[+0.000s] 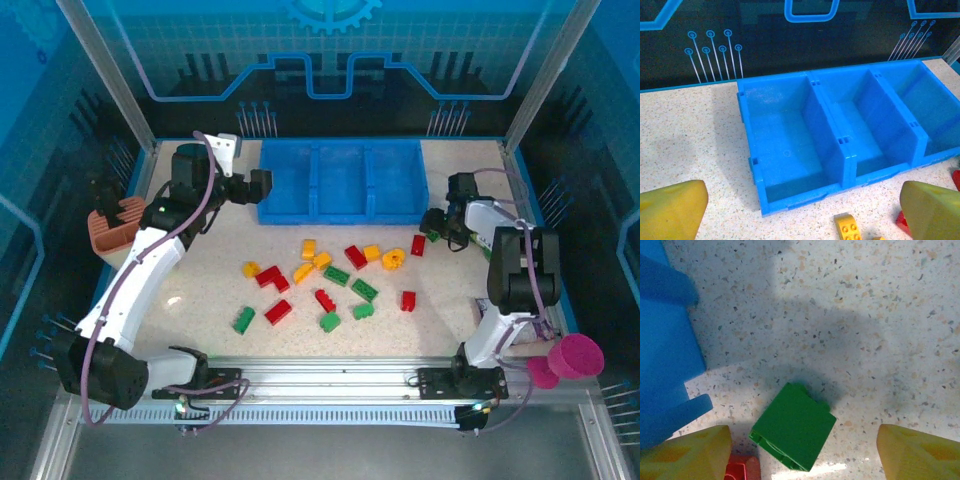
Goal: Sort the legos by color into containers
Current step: Pick up the lego from the middle-right of the table.
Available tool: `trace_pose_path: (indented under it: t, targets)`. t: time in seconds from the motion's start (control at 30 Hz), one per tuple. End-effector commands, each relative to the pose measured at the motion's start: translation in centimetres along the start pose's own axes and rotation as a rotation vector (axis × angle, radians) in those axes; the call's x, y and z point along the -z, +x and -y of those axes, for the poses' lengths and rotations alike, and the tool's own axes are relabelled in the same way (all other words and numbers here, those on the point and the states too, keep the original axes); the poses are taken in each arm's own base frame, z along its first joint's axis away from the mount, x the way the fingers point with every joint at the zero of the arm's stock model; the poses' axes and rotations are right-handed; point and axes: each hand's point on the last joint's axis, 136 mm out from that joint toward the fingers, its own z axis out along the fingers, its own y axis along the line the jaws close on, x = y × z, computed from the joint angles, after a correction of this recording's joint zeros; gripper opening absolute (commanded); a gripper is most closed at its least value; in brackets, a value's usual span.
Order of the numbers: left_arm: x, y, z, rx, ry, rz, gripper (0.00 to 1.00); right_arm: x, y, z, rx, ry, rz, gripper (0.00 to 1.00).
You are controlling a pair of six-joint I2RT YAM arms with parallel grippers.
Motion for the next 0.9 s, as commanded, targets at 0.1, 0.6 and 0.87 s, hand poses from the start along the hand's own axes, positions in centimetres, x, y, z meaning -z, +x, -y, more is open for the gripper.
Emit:
trace_pose_path:
  t: [0.1,0.6,0.87]
  targets:
    - [1.3,-0.4,0.7,0.034,0.022,0.017,0.99,-0.6,-0.2,0.8,0.01,0.028,-0.037,0.72]
    - [2.0,-0.4,0.7,0.045,0.02,0.017,0.99,-2.1,1.3,0.9,0.027,0.047,-0.149,0.49]
    - [2.2,-0.5,0.7,0.036,0.018,0.03,1.0,-1.9,2.0,1.7,0.063,0.083,-0.16,0.38]
